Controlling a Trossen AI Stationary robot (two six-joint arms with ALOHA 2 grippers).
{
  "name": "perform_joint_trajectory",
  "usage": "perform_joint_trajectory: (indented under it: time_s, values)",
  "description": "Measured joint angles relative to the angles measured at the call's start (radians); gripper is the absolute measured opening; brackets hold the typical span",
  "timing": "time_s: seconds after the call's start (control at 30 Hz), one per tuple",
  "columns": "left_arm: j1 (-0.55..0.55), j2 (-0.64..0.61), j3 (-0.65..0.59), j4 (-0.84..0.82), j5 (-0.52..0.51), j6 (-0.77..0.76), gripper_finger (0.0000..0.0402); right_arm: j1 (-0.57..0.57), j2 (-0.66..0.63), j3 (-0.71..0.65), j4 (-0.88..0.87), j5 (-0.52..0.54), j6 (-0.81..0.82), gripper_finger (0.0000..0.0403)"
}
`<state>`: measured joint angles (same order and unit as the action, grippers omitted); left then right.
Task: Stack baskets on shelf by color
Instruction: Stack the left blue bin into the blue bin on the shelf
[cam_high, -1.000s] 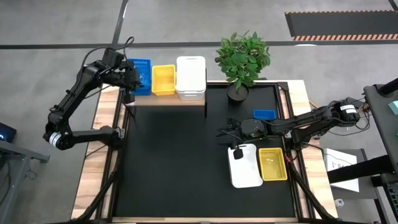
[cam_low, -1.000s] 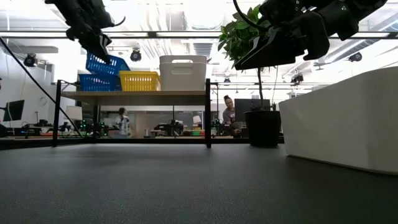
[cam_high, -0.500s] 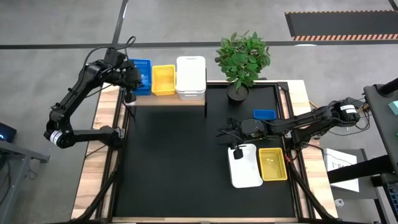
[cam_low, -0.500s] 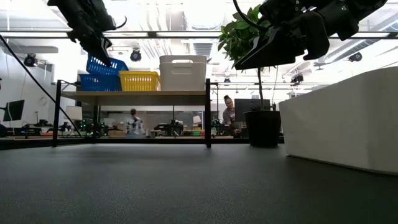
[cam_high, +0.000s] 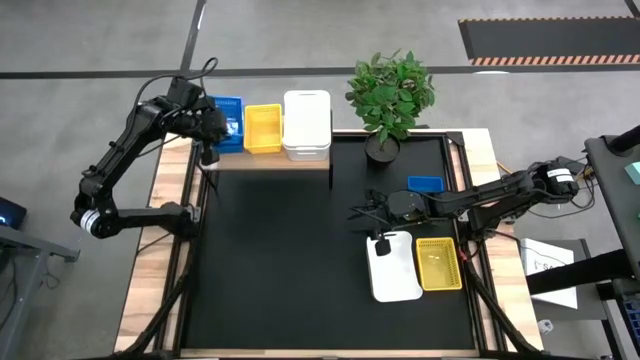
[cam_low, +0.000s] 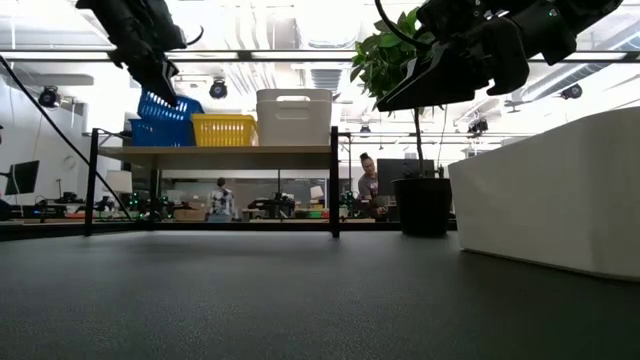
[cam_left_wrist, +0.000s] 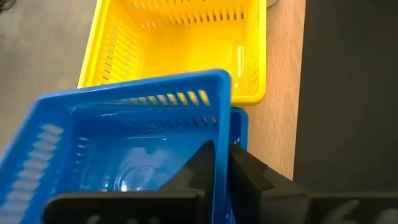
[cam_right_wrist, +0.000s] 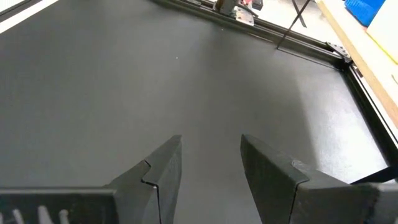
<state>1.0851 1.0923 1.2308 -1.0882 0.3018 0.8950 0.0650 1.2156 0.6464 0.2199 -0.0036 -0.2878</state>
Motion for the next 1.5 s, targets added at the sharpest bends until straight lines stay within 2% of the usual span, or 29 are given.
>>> perform_joint_trajectory:
  time_s: [0.27,0.43,0.57,0.73,0.8,1.13,1.5]
  values:
    - [0.000,-0.006,0.000,0.006,0.000,-0.026,0.0101,0.000,0.000,0.000,0.002,0.000,0.000,0.0155]
    - [-0.002,-0.018,0.007,0.021,0.002,-0.072,0.0119,0.000,0.000,0.000,0.002,0.000,0.000,0.0155]
    - [-0.001,-0.011,-0.002,0.079,-0.002,-0.229,0.0110,0.000,0.000,0.000,0.002,0.000,-0.001,0.0155]
    - [-0.001,0.038,-0.009,0.080,-0.123,-0.268,0.0079,0.000,0.000,0.000,0.002,0.001,-0.001,0.0155]
    - [0.000,0.068,-0.010,0.080,-0.138,-0.285,0.0067,0.000,0.000,0.000,0.002,0.001,-0.001,0.0155]
    - [-0.011,0.148,-0.011,0.037,-0.136,-0.241,0.0030,0.000,0.000,0.000,0.002,0.003,0.000,0.0155]
    - [-0.014,0.101,-0.011,-0.052,-0.131,-0.155,0.0028,0.000,0.000,0.000,0.002,0.003,0.000,0.0155]
